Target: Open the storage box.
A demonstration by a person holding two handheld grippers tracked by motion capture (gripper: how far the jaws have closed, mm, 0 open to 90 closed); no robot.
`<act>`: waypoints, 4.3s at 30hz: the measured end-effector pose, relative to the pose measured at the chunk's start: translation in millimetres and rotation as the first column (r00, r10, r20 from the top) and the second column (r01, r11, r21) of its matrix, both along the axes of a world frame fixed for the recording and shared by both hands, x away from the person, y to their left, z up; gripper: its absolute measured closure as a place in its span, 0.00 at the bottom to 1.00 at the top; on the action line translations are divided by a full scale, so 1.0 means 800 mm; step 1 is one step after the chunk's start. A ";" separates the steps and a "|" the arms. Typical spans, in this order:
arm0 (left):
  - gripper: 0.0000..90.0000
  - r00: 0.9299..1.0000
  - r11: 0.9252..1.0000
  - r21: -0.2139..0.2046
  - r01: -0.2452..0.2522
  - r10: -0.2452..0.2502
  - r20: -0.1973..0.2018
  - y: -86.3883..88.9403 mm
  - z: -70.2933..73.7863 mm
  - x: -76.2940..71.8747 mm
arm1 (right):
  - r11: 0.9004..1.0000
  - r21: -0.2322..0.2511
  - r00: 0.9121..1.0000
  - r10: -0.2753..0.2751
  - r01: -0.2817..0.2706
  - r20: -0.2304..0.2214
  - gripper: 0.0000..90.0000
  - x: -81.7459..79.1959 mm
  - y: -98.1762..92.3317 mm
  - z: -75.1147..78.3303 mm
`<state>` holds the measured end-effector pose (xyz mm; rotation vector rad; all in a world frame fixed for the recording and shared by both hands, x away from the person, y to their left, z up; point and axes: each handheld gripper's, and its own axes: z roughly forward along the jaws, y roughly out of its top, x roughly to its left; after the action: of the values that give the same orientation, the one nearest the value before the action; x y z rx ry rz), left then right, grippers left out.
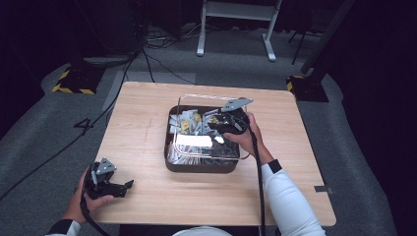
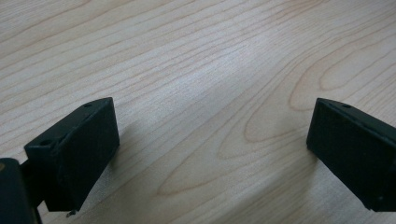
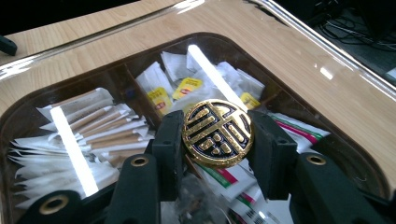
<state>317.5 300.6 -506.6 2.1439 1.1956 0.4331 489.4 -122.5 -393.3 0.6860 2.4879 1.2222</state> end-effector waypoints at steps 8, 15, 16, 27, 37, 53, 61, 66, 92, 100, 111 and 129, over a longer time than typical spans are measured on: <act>0.03 1.000 1.000 0.000 0.002 -0.002 -0.001 0.000 0.000 0.000 | 0.999 0.011 0.999 -0.034 0.034 0.007 0.65 0.001 -0.032 0.008; 0.03 1.000 1.000 -0.002 0.000 0.000 -0.002 0.000 0.000 0.000 | 0.998 0.009 0.998 -0.069 0.069 0.013 0.65 0.000 -0.058 0.013; 0.03 1.000 1.000 -0.002 0.001 -0.001 -0.002 0.000 0.000 0.000 | 0.997 0.009 0.997 -0.072 0.071 0.014 0.65 0.000 -0.061 0.013; 0.03 1.000 1.000 -0.002 0.001 -0.001 -0.002 0.000 0.000 0.000 | 0.989 0.005 0.989 -0.147 0.147 0.017 0.65 0.001 -0.114 0.014; 0.03 1.000 1.000 -0.003 0.002 -0.002 -0.003 0.000 0.000 0.001 | 0.979 -0.005 0.979 -0.202 0.202 0.014 0.65 0.003 -0.148 0.010; 0.03 1.000 1.000 -0.003 0.002 -0.002 -0.003 0.000 0.000 0.001 | 0.966 -0.010 0.966 -0.258 0.258 0.003 0.65 0.001 -0.195 0.003; 0.03 1.000 1.000 -0.003 0.002 -0.002 -0.003 0.000 0.000 0.001 | 0.962 -0.025 0.962 -0.272 0.272 -0.008 0.65 -0.002 -0.210 -0.003; 0.03 1.000 1.000 -0.003 0.002 -0.002 -0.003 0.000 0.000 0.001 | 0.957 -0.022 0.957 -0.289 0.288 -0.022 0.65 -0.004 -0.226 -0.008; 0.02 1.000 1.000 0.000 0.003 -0.003 -0.003 -0.001 0.000 0.004 | 0.936 -0.126 0.939 -0.338 0.327 -0.068 0.65 -0.003 -0.270 -0.056; 0.02 1.000 1.000 0.000 0.005 -0.005 -0.003 -0.001 0.000 0.004 | 0.931 -0.176 0.936 -0.339 0.320 -0.089 0.65 0.003 -0.266 -0.078; 0.02 1.000 1.000 0.000 0.005 -0.005 -0.004 -0.001 0.000 0.005 | 0.934 -0.166 0.935 -0.336 0.316 -0.113 0.65 0.008 -0.265 -0.094; 0.02 1.000 1.000 0.000 0.005 -0.005 -0.004 -0.001 0.000 0.005 | 0.937 -0.174 0.940 -0.324 0.303 -0.109 0.65 0.009 -0.257 -0.111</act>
<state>321.1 299.7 -506.7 2.1479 1.1924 0.4270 496.7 -327.8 -482.0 1.1062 2.4221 0.8823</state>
